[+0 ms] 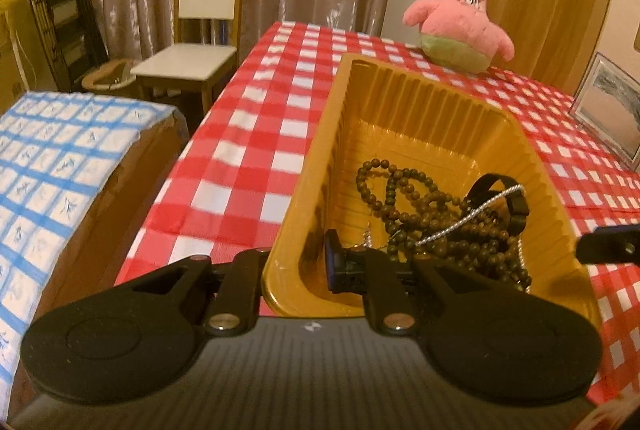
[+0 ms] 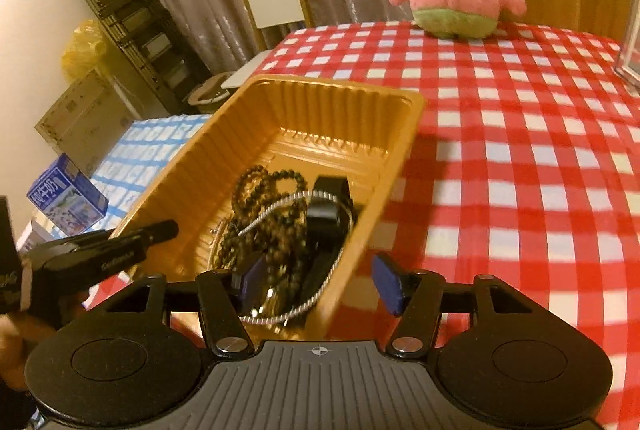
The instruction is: Organize jewelry
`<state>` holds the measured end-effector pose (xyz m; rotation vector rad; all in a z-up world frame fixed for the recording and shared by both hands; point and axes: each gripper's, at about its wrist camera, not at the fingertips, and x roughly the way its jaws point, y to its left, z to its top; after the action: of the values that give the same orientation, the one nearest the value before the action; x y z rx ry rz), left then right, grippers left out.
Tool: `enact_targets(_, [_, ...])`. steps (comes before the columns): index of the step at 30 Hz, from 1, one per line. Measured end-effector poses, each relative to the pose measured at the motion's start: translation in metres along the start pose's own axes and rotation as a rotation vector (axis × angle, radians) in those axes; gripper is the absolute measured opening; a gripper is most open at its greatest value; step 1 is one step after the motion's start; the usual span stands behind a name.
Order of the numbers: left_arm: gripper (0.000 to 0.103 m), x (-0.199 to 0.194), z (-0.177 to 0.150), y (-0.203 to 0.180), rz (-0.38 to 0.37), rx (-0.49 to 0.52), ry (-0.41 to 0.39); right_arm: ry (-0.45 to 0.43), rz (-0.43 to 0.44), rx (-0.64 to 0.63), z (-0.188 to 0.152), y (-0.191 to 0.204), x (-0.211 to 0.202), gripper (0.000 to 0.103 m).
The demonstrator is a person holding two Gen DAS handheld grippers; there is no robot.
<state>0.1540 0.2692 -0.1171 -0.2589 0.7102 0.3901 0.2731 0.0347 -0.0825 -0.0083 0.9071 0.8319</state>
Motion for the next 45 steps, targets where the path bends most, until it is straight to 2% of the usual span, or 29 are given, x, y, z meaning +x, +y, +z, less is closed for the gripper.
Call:
enact_targets(3, [0.019,0.003,-0.003,0.004,-0.022,-0.017,0.024,-0.006,-0.011,0.011,-0.008,0.004,-0.006,0.06])
enact_targets(4, [0.028,0.003,-0.004,0.004,-0.025,-0.013,0.027,-0.01,-0.018,0.015,-0.011,0.005,-0.008,0.061])
enact_targets(5, [0.045,0.002,-0.005,0.004,-0.021,-0.008,0.026,-0.014,-0.025,0.018,-0.013,0.006,-0.01,0.061])
enact_targets(7, [0.061,-0.003,-0.007,0.004,-0.001,0.01,-0.001,-0.028,-0.042,0.022,-0.019,0.009,-0.015,0.062])
enact_targets(10, [0.074,-0.012,-0.008,0.007,-0.003,0.029,-0.022,-0.053,-0.066,0.033,-0.026,0.011,-0.024,0.065])
enact_targets(14, [0.075,-0.03,-0.007,0.015,0.027,0.036,-0.036,-0.091,-0.11,0.053,-0.039,0.014,-0.04,0.069])
enact_targets(18, [0.075,-0.066,-0.002,0.012,0.05,0.076,-0.071,-0.113,-0.161,0.067,-0.05,0.016,-0.058,0.07])
enact_targets(25, [0.077,-0.126,-0.011,-0.028,0.056,0.178,-0.065,-0.145,-0.193,0.104,-0.073,0.015,-0.101,0.071])
enact_targets(32, [0.086,-0.18,-0.05,-0.073,0.023,0.168,0.023,-0.108,-0.211,0.15,-0.112,0.015,-0.154,0.071])
enact_targets(37, [0.088,-0.219,-0.088,-0.101,0.058,0.232,0.02,-0.082,-0.235,0.159,-0.152,0.025,-0.189,0.071])
enact_targets(41, [0.091,-0.251,-0.118,-0.114,0.071,0.283,0.006,-0.099,-0.237,0.146,-0.18,0.037,-0.218,0.071])
enact_targets(45, [0.091,-0.281,-0.135,-0.119,0.027,0.29,0.0,-0.106,-0.232,0.137,-0.202,0.05,-0.242,0.071])
